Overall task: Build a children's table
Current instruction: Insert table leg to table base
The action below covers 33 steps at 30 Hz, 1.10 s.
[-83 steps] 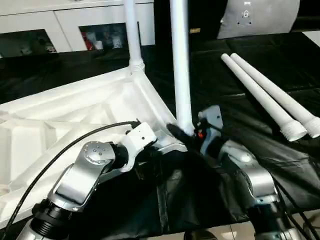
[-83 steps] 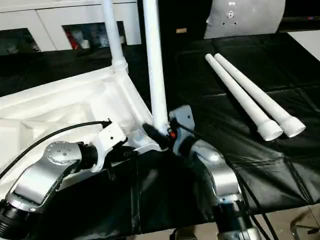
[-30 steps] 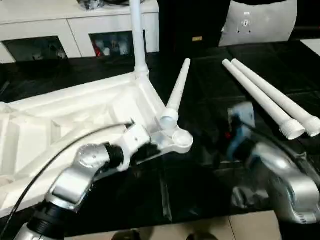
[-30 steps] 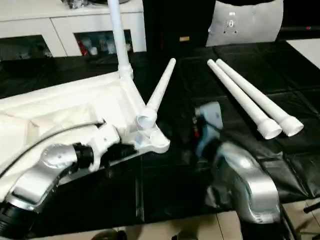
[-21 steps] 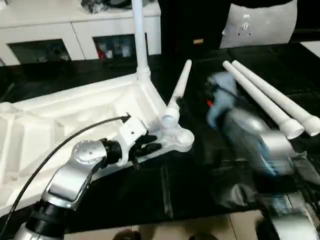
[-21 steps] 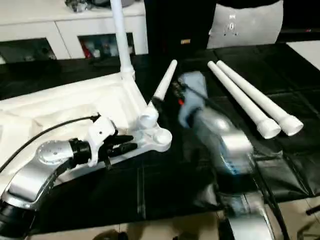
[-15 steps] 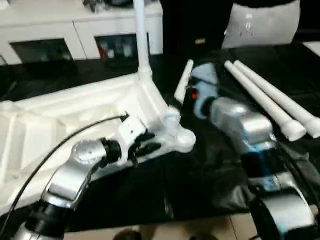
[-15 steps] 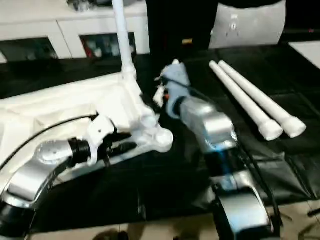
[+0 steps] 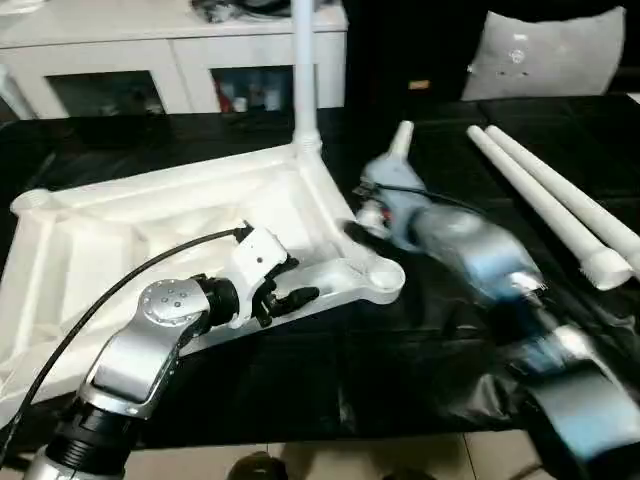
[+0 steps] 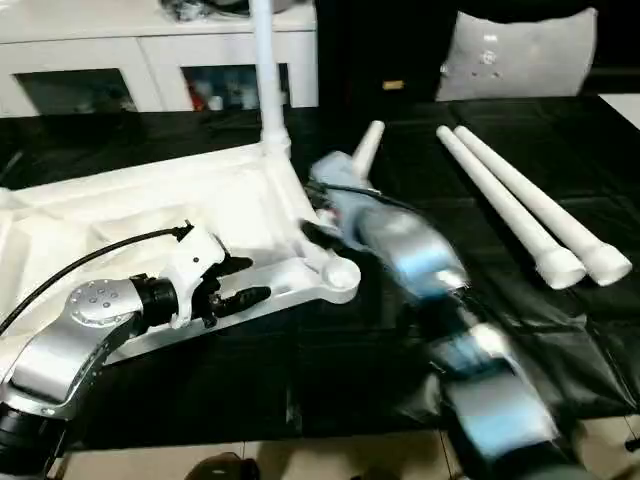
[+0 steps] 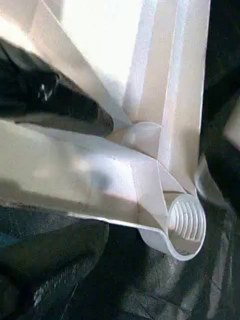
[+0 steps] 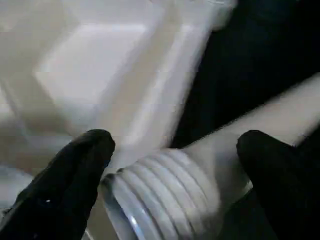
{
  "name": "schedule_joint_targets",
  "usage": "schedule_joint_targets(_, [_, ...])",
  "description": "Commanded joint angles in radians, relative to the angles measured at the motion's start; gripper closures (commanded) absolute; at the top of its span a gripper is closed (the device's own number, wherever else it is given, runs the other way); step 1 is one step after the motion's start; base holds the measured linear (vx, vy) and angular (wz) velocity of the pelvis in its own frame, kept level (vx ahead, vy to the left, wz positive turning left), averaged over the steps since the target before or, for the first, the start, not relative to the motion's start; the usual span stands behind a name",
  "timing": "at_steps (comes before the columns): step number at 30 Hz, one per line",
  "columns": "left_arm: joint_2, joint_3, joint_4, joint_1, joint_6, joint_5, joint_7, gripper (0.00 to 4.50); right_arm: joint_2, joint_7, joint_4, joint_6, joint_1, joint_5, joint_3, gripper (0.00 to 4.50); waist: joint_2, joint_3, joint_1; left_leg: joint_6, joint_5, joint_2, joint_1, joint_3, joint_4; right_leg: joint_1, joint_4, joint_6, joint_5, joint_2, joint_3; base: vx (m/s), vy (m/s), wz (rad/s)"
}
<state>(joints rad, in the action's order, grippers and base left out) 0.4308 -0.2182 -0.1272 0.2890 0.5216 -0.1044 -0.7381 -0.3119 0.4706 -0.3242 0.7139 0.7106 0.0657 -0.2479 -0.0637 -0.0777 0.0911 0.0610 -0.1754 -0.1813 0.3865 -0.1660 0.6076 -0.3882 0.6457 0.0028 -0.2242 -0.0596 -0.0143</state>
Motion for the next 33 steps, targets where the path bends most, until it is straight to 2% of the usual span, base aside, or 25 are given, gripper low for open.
schedule_joint_targets(1, [0.007, 0.01, -0.021, 0.016, 0.009, -0.004, 0.0, 1.3, -0.014, 0.023, 0.09, 0.069, -0.038, 0.016, 0.02, 0.0, -0.003, 0.083, -0.002, 0.047, -0.17, -0.028, -0.021, 0.009, -0.066, 0.043, -0.075, -0.192, -0.054, -0.053, 0.032, 0.0, 0.0, 0.0])
schedule_joint_targets(2, [0.007, 0.011, -0.022, 0.017, 0.01, -0.005, 0.0, 1.17, -0.018, 0.024, 0.113, 0.081, -0.048, 0.023, 0.028, 0.0, -0.001, 0.084, -0.006, 0.042, -0.162, -0.026, -0.017, 0.01, -0.065, 0.045, -0.074, -0.194, -0.048, -0.052, 0.031, 0.0, 0.0, 0.0])
schedule_joint_targets(3, [0.009, 0.012, -0.024, 0.017, 0.011, -0.007, -0.001, 1.08, -0.03, 0.028, 0.162, 0.107, -0.069, 0.039, 0.047, 0.0, -0.006, 0.085, -0.009, 0.04, -0.156, -0.024, -0.017, 0.01, -0.063, 0.042, -0.072, -0.203, -0.041, -0.053, 0.03, 0.0, 0.0, 0.0])
schedule_joint_targets(4, [0.011, 0.012, -0.027, 0.017, 0.013, -0.009, -0.003, 1.01, -0.045, 0.032, 0.205, 0.128, -0.087, 0.05, 0.059, 0.0, -0.004, 0.083, -0.011, 0.037, -0.149, -0.023, -0.013, 0.01, -0.065, 0.047, -0.074, -0.2, -0.034, -0.052, 0.03, 0.0, 0.0, 0.0])
schedule_joint_targets(5, [0.015, 0.011, -0.03, 0.017, 0.013, -0.008, -0.005, 0.91, -0.053, 0.028, 0.239, 0.141, -0.101, 0.058, 0.077, 0.0, -0.002, 0.085, -0.011, 0.032, -0.143, -0.024, -0.016, 0.01, -0.062, 0.044, -0.074, -0.199, -0.021, -0.051, 0.031, 0.0, 0.0, 0.0])
schedule_joint_targets(8, [0.02, 0.009, -0.036, 0.017, 0.019, -0.011, -0.008, 0.7, -0.066, 0.015, 0.295, 0.168, -0.121, 0.076, 0.113, 0.0, -0.004, 0.084, -0.015, 0.025, -0.149, -0.023, -0.016, 0.008, -0.062, 0.043, -0.078, -0.201, -0.058, -0.051, 0.032, 0.0, 0.0, 0.0])
schedule_joint_targets(11, [0.022, 0.011, -0.045, 0.017, 0.028, -0.017, -0.01, 0.47, -0.044, -0.015, 0.319, 0.208, -0.121, 0.11, 0.19, 0.0, -0.009, 0.083, -0.017, 0.024, -0.154, -0.024, -0.019, 0.009, -0.063, 0.039, -0.081, -0.205, -0.088, -0.051, 0.031, 0.0, 0.0, 0.0])
schedule_joint_targets(12, [0.022, 0.012, -0.046, 0.017, 0.028, -0.017, -0.01, 0.47, -0.043, -0.017, 0.319, 0.209, -0.121, 0.111, 0.194, 0.0, -0.013, 0.082, -0.018, 0.026, -0.157, -0.025, -0.019, 0.009, -0.063, 0.037, -0.081, -0.206, -0.091, -0.05, 0.031, 0.0, 0.0, 0.0])
schedule_joint_targets(13, [0.022, 0.013, -0.048, 0.018, 0.033, -0.02, -0.011, 0.37, -0.025, -0.043, 0.303, 0.218, -0.112, 0.116, 0.239, 0.0, -0.01, 0.083, -0.019, 0.029, -0.161, -0.024, -0.019, 0.009, -0.063, 0.037, -0.081, -0.208, -0.091, -0.049, 0.03, 0.0, 0.0, 0.0])
schedule_joint_targets(16, [0.02, 0.01, -0.046, 0.021, 0.033, -0.023, -0.014, 0.13, 0.004, -0.094, 0.203, 0.195, -0.074, 0.119, 0.288, 0.0, -0.016, 0.084, -0.025, 0.037, -0.163, -0.022, -0.02, 0.01, -0.063, 0.036, -0.08, -0.22, -0.08, -0.051, 0.029, 0.0, 0.0, 0.0])
schedule_joint_targets(18, [0.017, 0.006, -0.048, 0.025, 0.038, -0.025, -0.012, 0.1, 0.015, -0.118, 0.115, 0.164, -0.042, 0.11, 0.291, 0.0, -0.014, 0.082, -0.031, 0.04, -0.173, -0.02, -0.019, 0.009, -0.063, 0.036, -0.081, -0.228, -0.084, -0.049, 0.028, 0.0, 0.0, 0.0])
schedule_joint_targets(19, [0.016, 0.004, -0.052, 0.025, 0.041, -0.026, -0.01, 0.04, 0.017, -0.129, 0.058, 0.133, -0.023, 0.096, 0.28, 0.0, -0.016, 0.082, -0.032, 0.041, -0.175, -0.02, -0.019, 0.009, -0.062, 0.037, -0.081, -0.229, -0.09, -0.05, 0.027, 0.0, 0.0, 0.0])
schedule_joint_targets(20, [0.015, 0.002, -0.06, 0.025, 0.047, -0.026, -0.008, 0.04, 0.027, -0.155, -0.062, 0.072, 0.019, 0.079, 0.277, 0.0, -0.021, 0.082, -0.034, 0.044, -0.183, -0.021, -0.02, 0.008, -0.061, 0.034, -0.082, -0.236, -0.096, -0.054, 0.027, 0.0, 0.0, 0.0])
schedule_joint_targets(21, [0.015, 0.002, -0.06, 0.025, 0.048, -0.026, -0.008, 0.04, 0.027, -0.156, -0.065, 0.07, 0.02, 0.079, 0.277, 0.0, -0.018, 0.081, -0.036, 0.045, -0.18, -0.019, -0.017, 0.008, -0.06, 0.037, -0.08, -0.241, -0.096, -0.053, 0.026, 0.0, 0.0, 0.0])
schedule_joint_targets(22, [0.014, 0.002, -0.066, 0.025, 0.053, -0.028, -0.007, 0.04, 0.027, -0.166, -0.142, 0.029, 0.047, 0.066, 0.27, 0.0, -0.017, 0.079, -0.034, 0.043, -0.176, -0.02, -0.017, 0.008, -0.061, 0.038, -0.082, -0.241, -0.087, -0.054, 0.027, 0.0, 0.0, 0.0])
schedule_joint_targets(23, [0.014, 0.001, -0.078, 0.023, 0.062, -0.027, -0.004, 0.04, 0.027, -0.198, -0.283, -0.047, 0.098, 0.038, 0.271, 0.0, -0.015, 0.079, -0.035, 0.038, -0.162, -0.021, -0.015, 0.009, -0.061, 0.038, -0.08, -0.248, -0.063, -0.054, 0.026, 0.0, 0.0, 0.0])
schedule_joint_targets(24, [0.015, 0.0, -0.08, 0.022, 0.063, -0.027, -0.004, 0.04, 0.027, -0.201, -0.302, -0.055, 0.105, 0.034, 0.272, 0.0, -0.018, 0.082, -0.037, 0.039, -0.157, -0.021, -0.015, 0.009, -0.058, 0.037, -0.075, -0.259, -0.052, -0.056, 0.025, 0.0, 0.0, 0.0])
schedule_joint_targets(25, [0.019, 0.002, -0.088, 0.016, 0.069, -0.027, -0.001, 0.04, 0.031, -0.206, -0.394, -0.085, 0.134, 0.021, 0.274, 0.0, -0.017, 0.08, -0.036, 0.033, -0.15, -0.019, -0.013, 0.006, -0.056, 0.038, -0.076, -0.262, -0.032, -0.054, 0.025, 0.0, 0.0, 0.0])
schedule_joint_targets(26, [0.019, 0.002, -0.088, 0.016, 0.069, -0.027, -0.001, 0.04, 0.031, -0.206, -0.394, -0.085, 0.134, 0.021, 0.274, 0.0, -0.017, 0.082, -0.036, 0.02, -0.125, -0.017, -0.01, 0.007, -0.055, 0.042, -0.072, -0.267, 0.007, -0.051, 0.024, 0.0, 0.0, 0.0])
schedule_joint_targets(27, [0.027, 0.0, -0.099, 0.005, 0.074, -0.022, 0.001, 0.04, 0.03, -0.215, -0.475, -0.109, 0.15, -0.003, 0.255, 0.0, -0.016, 0.083, -0.035, 0.007, -0.101, -0.019, -0.008, 0.007, -0.053, 0.042, -0.067, -0.268, 0.051, -0.05, 0.023, 0.0, 0.0, 0.0])
schedule_joint_targets(29, [0.032, 0.002, -0.108, -0.003, 0.083, -0.027, -0.001, 0.04, 0.026, -0.236, -0.536, -0.11, 0.16, -0.039, 0.224, 0.0, -0.017, 0.085, -0.034, -0.008, -0.08, -0.018, -0.006, 0.007, -0.051, 0.043, -0.063, -0.278, 0.089, -0.048, 0.021, 0.0, 0.0, 0.0])
schedule_joint_targets(30, [0.032, 0.002, -0.108, -0.003, 0.083, -0.027, -0.001, 0.04, 0.026, -0.236, -0.536, -0.11, 0.16, -0.039, 0.224, 0.0, -0.018, 0.084, -0.033, -0.016, -0.072, -0.019, -0.007, 0.006, -0.049, 0.04, -0.063, -0.279, 0.102, -0.047, 0.02, 0.0, 0.0, 0.0])
schedule_joint_targets(31, [0.034, 0.007, -0.118, -0.01, 0.094, -0.033, -0.001, 0.04, 0.015, -0.276, -0.601, -0.139, 0.167, -0.068, 0.207, 0.0, -0.011, 0.08, -0.033, -0.023, -0.077, -0.019, -0.005, 0.005, -0.052, 0.04, -0.066, -0.279, 0.101, -0.047, 0.02, 0.0, 0.0, 0.0])
schedule_joint_targets(32, [0.034, 0.009, -0.12, -0.013, 0.097, -0.035, -0.001, 0.04, 0.011, -0.284, -0.621, -0.149, 0.168, -0.073, 0.206, 0.0, -0.016, 0.081, -0.032, -0.023, -0.075, -0.021, -0.006, 0.005, -0.051, 0.037, -0.064, -0.286, 0.095, -0.049, 0.019, 0.0, 0.0, 0.0])
schedule_joint_targets(33, [0.036, 0.011, -0.126, -0.017, 0.1, -0.034, 0.002, 0.04, 0.0, -0.294, -0.677, -0.187, 0.179, -0.078, 0.213, 0.0, -0.01, 0.077, -0.031, -0.024, -0.104, -0.022, -0.007, 0.002, -0.052, 0.036, -0.069, -0.287, 0.066, -0.05, 0.02, 0.0, 0.0, 0.0])
